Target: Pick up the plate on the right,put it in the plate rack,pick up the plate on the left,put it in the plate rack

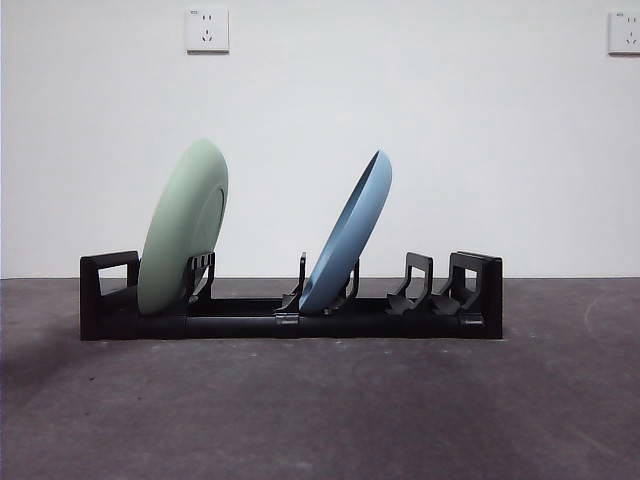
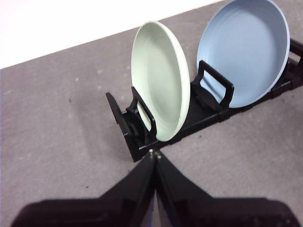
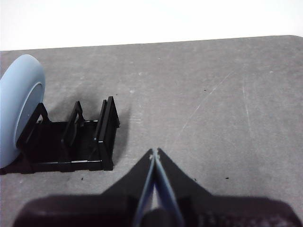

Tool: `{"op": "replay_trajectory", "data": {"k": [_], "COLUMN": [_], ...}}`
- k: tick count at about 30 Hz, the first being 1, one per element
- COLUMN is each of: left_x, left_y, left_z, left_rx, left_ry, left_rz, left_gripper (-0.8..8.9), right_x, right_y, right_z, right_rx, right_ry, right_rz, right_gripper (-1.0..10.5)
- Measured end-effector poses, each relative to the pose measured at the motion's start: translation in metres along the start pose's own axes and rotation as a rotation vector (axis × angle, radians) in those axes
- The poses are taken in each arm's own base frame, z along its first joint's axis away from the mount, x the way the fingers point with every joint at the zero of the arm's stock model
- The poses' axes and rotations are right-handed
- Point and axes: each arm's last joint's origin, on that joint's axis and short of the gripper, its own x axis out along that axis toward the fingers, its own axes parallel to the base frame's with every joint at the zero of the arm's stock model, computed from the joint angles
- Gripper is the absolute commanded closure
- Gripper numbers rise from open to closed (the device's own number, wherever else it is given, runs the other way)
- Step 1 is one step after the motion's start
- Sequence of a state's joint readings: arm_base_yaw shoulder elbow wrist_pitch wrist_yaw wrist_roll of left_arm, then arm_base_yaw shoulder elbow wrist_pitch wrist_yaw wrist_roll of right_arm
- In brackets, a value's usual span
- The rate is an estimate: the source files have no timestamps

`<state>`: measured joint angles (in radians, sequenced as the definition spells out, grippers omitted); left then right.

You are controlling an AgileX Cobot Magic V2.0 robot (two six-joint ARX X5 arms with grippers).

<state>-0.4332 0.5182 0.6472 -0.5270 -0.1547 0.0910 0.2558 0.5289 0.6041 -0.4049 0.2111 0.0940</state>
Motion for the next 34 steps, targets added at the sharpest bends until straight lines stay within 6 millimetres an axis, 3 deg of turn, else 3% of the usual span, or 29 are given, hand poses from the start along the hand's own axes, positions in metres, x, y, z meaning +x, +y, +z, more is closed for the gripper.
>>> {"op": "replay_trajectory", "data": {"k": [6,11,17,23,34], "left_x": [-0.015,-0.006,0.018,0.033,0.033], "left_y": [0.01,0.018,0.018,0.015,0.014], "left_z": [-0.009,-0.041,-0.098,-0.131,-0.137], "left_rx": [-0.006,-0.016,-0.054,-0.092,-0.13], "left_ry": [-0.193,-0.385,-0.323,-0.268,-0.208], "left_rz": [0.048,0.11,0.159,0.169,0.179], "left_gripper": [8.16,8.16,8.16,8.16,8.16], "right_x": [0.0,0.0,0.0,0.0,0.0], "right_y": [0.0,0.0,0.0,0.0,0.0], "right_z": [0.0,0.0,0.0,0.0,0.0], "right_rx": [0.0,-0.001,0.0,-0.001,0.0], "right_ry": [0.001,0.001,0.001,0.001,0.002], "right_rz": [0.0,0.0,-0.001,-0.001,-0.001], "right_gripper": [9.4,9.4,9.4,9.4,9.4]}}
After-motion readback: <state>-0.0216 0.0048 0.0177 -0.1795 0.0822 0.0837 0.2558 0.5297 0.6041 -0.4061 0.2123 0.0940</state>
